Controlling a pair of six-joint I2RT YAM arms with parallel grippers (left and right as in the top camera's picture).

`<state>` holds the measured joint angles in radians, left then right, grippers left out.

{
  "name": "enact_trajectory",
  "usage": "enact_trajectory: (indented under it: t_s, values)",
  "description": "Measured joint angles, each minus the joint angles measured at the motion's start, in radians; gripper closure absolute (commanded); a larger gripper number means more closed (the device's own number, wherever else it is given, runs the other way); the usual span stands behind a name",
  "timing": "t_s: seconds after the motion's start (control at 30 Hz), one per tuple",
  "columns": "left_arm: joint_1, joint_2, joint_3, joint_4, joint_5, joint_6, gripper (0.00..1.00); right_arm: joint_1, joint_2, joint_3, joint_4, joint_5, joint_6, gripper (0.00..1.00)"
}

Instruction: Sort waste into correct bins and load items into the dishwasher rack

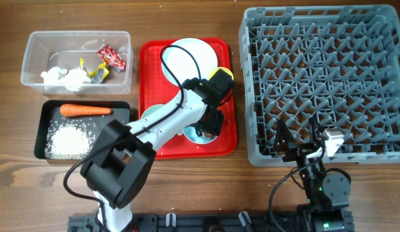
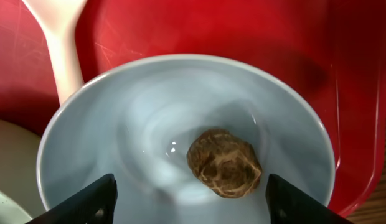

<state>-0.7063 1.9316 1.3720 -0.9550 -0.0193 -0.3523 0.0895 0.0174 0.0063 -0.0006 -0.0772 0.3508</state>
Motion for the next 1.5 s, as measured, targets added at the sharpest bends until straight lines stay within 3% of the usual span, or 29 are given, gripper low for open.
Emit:
enact_trajectory:
  t_s: [0.57, 0.7, 0.9, 1.07, 1.17, 1.37, 1.5]
  values:
    - [-0.008, 0.0, -0.002, 0.017, 0.072, 0.008, 0.24, 0.0, 0.0, 0.0, 0.0, 0.0, 0.0, 0.0]
    - [-0.008, -0.001, -0.034, 0.051, 0.074, 0.008, 0.4, 0.0, 0.0, 0.0, 0.0, 0.0, 0.0, 0.0]
    - [-0.008, -0.001, -0.048, 0.066, 0.075, 0.015, 0.45, 0.0, 0.0, 0.0, 0.0, 0.0, 0.0, 0.0]
    - [-0.008, -0.001, -0.049, 0.075, 0.075, 0.017, 0.71, 0.0, 0.0, 0.0, 0.0, 0.0, 0.0, 0.0]
    - [-0.008, -0.002, -0.049, 0.088, 0.078, 0.021, 0.78, 0.0, 0.0, 0.0, 0.0, 0.0, 0.0, 0.0]
    - [-0.008, -0.005, -0.049, 0.102, 0.078, 0.019, 0.86, 0.0, 0.0, 0.0, 0.0, 0.0, 0.0, 0.0]
    - [-0.008, -0.008, -0.049, 0.104, 0.077, 0.021, 0.8, 0.0, 0.0, 0.0, 0.0, 0.0, 0.0, 0.0]
